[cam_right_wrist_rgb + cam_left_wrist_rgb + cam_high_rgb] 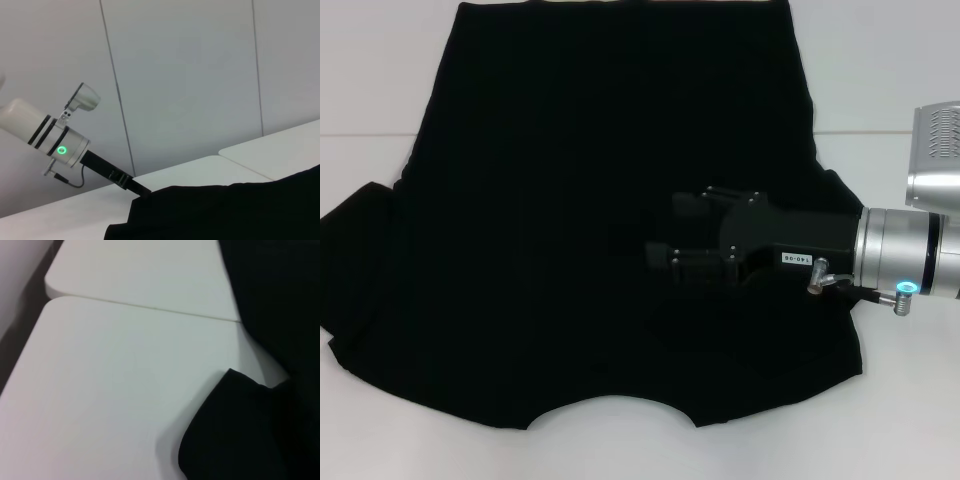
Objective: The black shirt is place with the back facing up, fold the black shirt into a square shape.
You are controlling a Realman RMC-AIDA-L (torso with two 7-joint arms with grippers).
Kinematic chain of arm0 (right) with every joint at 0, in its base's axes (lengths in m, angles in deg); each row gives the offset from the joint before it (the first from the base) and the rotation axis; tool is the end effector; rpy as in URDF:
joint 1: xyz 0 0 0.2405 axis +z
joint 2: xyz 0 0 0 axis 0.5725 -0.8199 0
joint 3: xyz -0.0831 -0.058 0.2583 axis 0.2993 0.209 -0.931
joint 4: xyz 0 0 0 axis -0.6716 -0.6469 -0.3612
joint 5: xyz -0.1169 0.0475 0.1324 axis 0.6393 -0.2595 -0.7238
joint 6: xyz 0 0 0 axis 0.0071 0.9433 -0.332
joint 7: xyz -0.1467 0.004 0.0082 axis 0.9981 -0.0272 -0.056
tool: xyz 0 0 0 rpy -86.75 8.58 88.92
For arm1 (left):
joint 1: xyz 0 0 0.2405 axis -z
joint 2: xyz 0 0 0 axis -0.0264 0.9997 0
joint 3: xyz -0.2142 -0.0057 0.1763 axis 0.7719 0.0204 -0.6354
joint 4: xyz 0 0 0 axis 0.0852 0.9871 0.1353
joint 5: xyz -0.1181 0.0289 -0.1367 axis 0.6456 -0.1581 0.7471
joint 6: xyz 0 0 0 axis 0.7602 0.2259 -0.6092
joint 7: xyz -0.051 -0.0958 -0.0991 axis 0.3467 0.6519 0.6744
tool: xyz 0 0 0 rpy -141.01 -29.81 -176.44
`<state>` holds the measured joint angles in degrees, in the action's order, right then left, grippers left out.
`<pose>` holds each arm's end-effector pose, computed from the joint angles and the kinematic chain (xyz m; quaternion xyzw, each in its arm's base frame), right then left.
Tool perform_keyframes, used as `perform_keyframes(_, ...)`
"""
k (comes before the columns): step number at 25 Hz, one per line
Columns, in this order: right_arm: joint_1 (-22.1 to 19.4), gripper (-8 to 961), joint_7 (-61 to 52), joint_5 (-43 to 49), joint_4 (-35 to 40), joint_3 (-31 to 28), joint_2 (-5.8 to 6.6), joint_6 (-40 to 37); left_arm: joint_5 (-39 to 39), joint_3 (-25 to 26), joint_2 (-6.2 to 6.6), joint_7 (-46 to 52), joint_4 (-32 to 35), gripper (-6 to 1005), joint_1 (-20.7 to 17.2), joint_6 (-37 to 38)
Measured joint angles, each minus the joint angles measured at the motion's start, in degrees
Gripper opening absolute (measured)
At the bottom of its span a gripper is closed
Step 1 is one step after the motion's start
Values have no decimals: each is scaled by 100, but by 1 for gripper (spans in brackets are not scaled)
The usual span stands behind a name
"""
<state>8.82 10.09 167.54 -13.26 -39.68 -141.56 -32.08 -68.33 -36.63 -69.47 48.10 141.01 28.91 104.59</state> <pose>0.1933 0.3654 -0.0579 -0.9403 0.1480 0.2802 0.1243 -0.3904 0.3452 0.0737 -0.6911 -0.5543 -0.0579 0.4601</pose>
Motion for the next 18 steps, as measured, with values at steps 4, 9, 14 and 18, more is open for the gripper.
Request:
perform_keyframes(4,29,853,0,0,-39,-9,0,16,10,132,-10,-25,11,14,-58,2)
perform_keyframes(9,49,850,-1,0,-53,-9,0,30,14,221,-15,-34,14,14,-100,2)
perform_keyframes(14,58,848,-20,-1,-60,-9,0,37,15,338,-14,-81,14,14,-117,2)
perform_keyframes(18,65,846,-14,-4,-116,-23,0,38,15,380,-8,-96,13,14,-119,2)
